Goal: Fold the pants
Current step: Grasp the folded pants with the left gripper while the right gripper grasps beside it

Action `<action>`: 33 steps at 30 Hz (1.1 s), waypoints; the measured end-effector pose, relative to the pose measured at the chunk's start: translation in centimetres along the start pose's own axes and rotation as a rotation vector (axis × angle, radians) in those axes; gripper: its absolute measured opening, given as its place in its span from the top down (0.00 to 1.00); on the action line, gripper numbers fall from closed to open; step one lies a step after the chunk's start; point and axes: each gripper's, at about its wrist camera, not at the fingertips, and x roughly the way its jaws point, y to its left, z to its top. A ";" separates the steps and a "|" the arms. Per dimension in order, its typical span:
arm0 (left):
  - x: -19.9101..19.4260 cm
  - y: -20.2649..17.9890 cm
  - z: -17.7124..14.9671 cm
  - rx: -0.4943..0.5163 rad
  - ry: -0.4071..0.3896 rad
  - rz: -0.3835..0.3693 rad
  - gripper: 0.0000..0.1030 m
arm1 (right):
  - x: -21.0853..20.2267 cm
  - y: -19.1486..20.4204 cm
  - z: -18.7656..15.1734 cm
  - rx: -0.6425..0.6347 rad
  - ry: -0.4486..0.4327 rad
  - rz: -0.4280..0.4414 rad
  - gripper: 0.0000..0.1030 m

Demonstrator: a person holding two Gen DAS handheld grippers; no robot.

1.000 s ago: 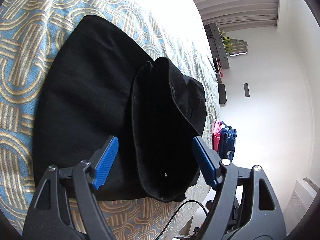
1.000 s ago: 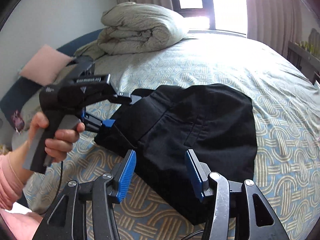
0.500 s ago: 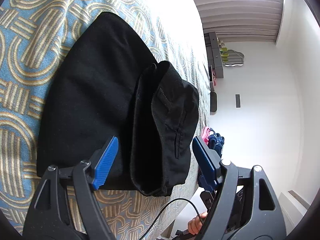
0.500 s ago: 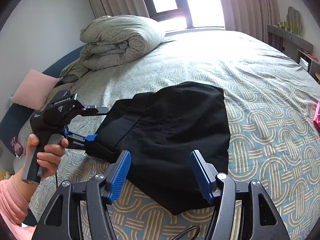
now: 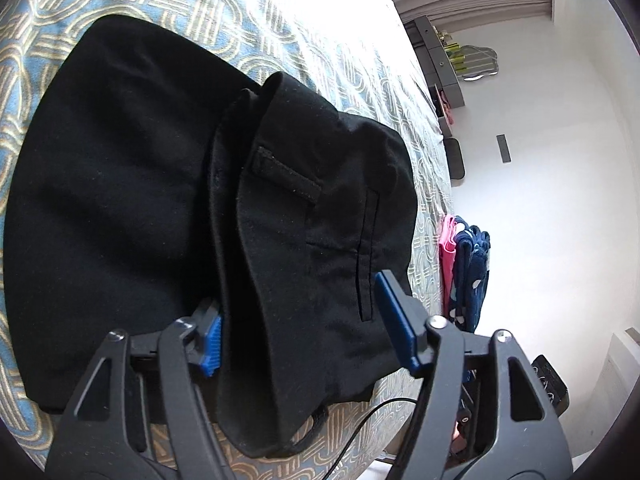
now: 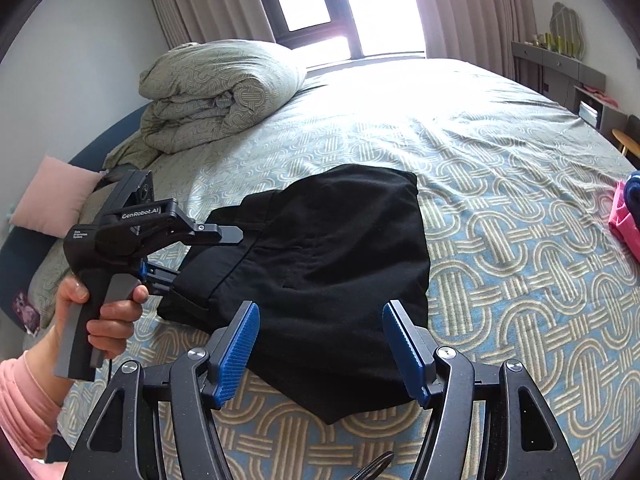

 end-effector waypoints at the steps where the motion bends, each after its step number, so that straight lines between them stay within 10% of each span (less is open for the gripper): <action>1: 0.1 0.0 0.1 0.004 -0.002 0.015 0.54 | 0.0 -0.2 0.0 0.011 0.002 -0.003 0.36; 5: -0.3 -0.2 -0.1 0.035 -0.038 0.065 0.83 | 0.1 -0.9 0.1 0.033 0.013 -0.006 0.36; 17: -9.6 -2.7 0.8 0.202 -0.282 0.136 0.85 | 0.7 -3.3 1.3 0.109 0.036 -0.070 0.34; 24: -8.7 6.8 0.1 0.002 -0.207 0.196 0.84 | 2.6 -3.8 1.6 0.139 0.095 -0.059 0.32; 33: -7.8 5.3 -0.8 0.051 -0.212 0.236 0.80 | 6.5 -2.6 5.6 0.079 0.150 -0.016 0.32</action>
